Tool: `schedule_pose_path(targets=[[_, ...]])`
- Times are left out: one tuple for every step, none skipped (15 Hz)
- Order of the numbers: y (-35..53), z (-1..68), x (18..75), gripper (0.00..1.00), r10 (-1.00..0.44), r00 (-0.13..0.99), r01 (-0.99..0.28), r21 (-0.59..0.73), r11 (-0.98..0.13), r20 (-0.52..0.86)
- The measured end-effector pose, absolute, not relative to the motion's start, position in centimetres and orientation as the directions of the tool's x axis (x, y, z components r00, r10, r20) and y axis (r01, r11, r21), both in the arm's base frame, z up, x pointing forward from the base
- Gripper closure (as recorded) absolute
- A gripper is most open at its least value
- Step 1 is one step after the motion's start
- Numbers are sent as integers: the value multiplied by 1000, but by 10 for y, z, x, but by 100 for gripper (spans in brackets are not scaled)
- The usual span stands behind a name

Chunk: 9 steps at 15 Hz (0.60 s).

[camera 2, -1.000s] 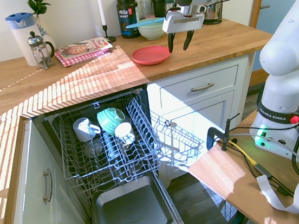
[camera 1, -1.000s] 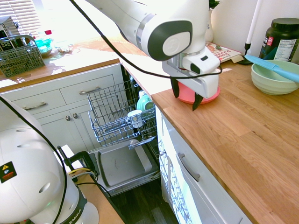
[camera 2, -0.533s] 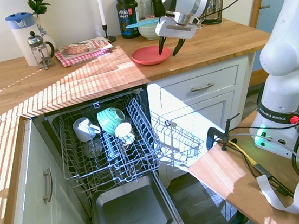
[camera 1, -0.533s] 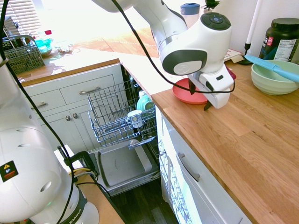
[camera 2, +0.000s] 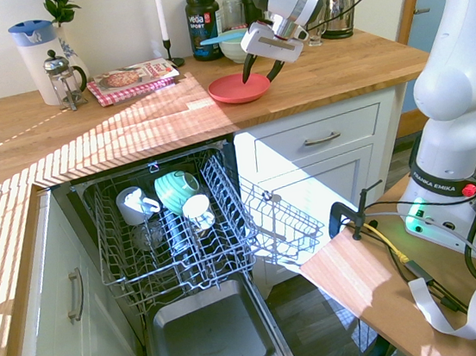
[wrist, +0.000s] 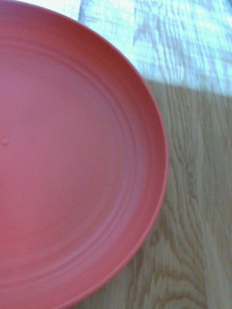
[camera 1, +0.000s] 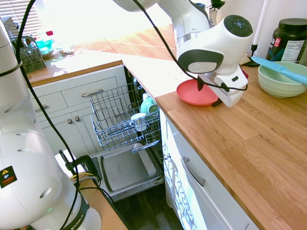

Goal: Put the plate in the dishwasher

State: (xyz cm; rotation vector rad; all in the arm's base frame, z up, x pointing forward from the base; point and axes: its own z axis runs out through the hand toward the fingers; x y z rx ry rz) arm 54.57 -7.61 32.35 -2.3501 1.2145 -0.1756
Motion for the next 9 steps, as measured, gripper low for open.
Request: schedule_pose_path(targets=[[-76,323,547,100,-781,617,-719,-477,-505,-103],[-77,323,548,100,-770,630,-711,-476,-518,-103],[-77,323,548,100,-762,640,-705,-475,-527,-104],[-78,323,548,100,-754,649,-700,-471,-537,-104],[-77,323,548,100,-749,654,-696,-468,-544,-102],[-77,323,549,100,-746,659,-694,-466,-549,-102],[-77,323,549,100,-741,664,-691,-464,-555,-101],[-77,324,551,100,-736,669,-688,-460,-562,-102],[-78,323,551,100,-734,672,-687,-456,-566,-100]])
